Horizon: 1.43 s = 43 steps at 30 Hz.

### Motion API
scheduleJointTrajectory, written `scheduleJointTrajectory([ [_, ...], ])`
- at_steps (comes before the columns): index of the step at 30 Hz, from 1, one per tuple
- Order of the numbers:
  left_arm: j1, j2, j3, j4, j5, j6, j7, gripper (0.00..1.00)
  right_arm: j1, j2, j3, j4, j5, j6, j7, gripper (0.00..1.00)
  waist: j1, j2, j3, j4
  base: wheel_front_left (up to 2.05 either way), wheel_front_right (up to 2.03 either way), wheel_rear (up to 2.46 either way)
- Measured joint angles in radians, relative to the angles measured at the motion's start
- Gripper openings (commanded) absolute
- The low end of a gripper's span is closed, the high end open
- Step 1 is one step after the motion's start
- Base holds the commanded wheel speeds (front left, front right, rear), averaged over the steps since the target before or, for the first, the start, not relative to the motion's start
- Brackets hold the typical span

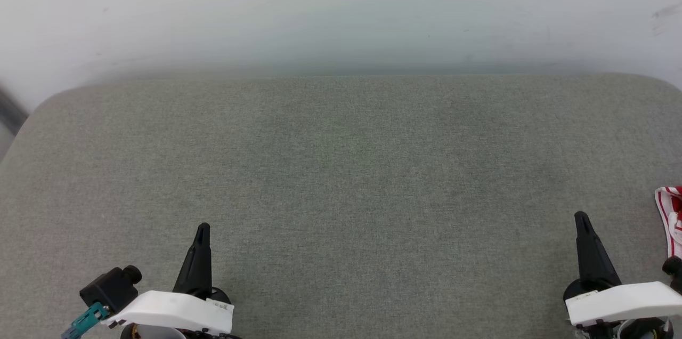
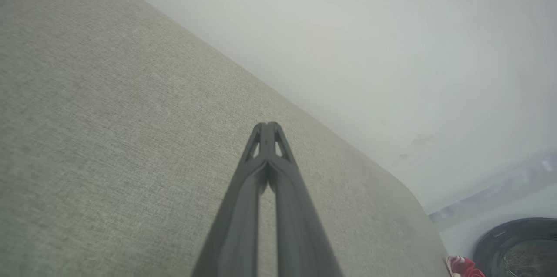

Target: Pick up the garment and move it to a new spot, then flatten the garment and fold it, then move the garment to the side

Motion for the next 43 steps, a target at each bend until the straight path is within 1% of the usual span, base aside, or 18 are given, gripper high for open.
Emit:
scheduleJointTrajectory([
  [17,-0.021,0.006,0.023,0.021,-0.227,-0.007,0.052,0.0,-0.028,0.001,-0.007,0.025,0.227,0.0,0.052,0.0,-0.0001,0.0,-0.006,-0.001,0.0,0.0,0.0],
  [36,-0.044,0.008,0.048,0.042,-0.437,-0.009,0.103,0.0,-0.051,0.003,-0.013,0.048,0.436,0.0,0.1,0.0,0.0,0.0,-0.013,-0.002,0.0,0.0,0.0],
  [37,-0.046,0.008,0.052,0.045,-0.467,-0.012,0.112,0.0,-0.055,0.004,-0.014,0.052,0.467,0.0,0.109,0.0,0.0,0.0,-0.014,-0.002,0.0,0.0,0.0],
  [43,-0.055,0.008,0.062,0.051,-0.523,-0.012,0.127,0.0,-0.065,0.004,-0.016,0.058,0.525,0.0,0.123,0.0,0.0,0.0,-0.016,-0.002,0.0,0.0,0.0],
])
